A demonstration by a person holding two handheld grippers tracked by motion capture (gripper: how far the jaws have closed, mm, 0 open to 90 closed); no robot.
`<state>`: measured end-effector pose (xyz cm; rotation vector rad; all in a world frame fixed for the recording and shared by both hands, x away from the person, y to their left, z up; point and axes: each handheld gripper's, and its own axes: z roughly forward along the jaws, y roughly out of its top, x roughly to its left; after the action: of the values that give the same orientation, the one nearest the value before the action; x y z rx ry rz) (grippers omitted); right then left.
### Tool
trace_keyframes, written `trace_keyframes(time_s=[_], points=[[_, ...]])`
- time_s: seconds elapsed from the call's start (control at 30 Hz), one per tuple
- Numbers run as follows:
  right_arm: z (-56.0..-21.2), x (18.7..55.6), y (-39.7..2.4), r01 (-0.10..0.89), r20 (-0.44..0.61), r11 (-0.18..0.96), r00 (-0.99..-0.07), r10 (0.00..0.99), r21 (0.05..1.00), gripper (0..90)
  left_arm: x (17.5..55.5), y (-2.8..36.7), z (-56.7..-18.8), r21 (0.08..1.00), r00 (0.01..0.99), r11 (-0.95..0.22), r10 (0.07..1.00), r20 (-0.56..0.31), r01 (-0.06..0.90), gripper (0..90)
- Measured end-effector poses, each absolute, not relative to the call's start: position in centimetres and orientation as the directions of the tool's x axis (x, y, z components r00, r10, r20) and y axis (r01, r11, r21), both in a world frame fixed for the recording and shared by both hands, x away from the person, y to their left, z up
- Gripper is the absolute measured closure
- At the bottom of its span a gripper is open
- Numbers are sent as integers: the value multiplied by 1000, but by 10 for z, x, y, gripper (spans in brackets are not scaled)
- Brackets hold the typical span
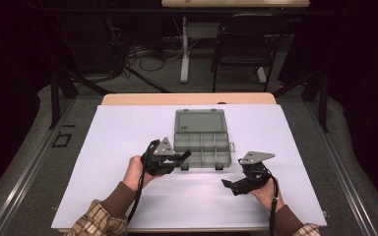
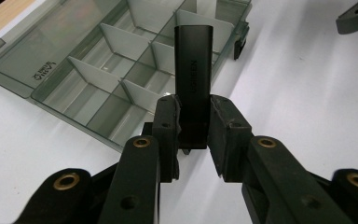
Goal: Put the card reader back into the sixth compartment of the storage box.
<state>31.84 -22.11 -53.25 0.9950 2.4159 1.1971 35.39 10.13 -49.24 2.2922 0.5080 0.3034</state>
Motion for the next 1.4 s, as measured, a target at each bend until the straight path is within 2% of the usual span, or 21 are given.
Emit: trace_keyframes(time_s=[1.4], points=[[-532,318,-222,458,57,421,-726,685,783,0,369,81,-503,742,826,-553,563,-1,378,734]])
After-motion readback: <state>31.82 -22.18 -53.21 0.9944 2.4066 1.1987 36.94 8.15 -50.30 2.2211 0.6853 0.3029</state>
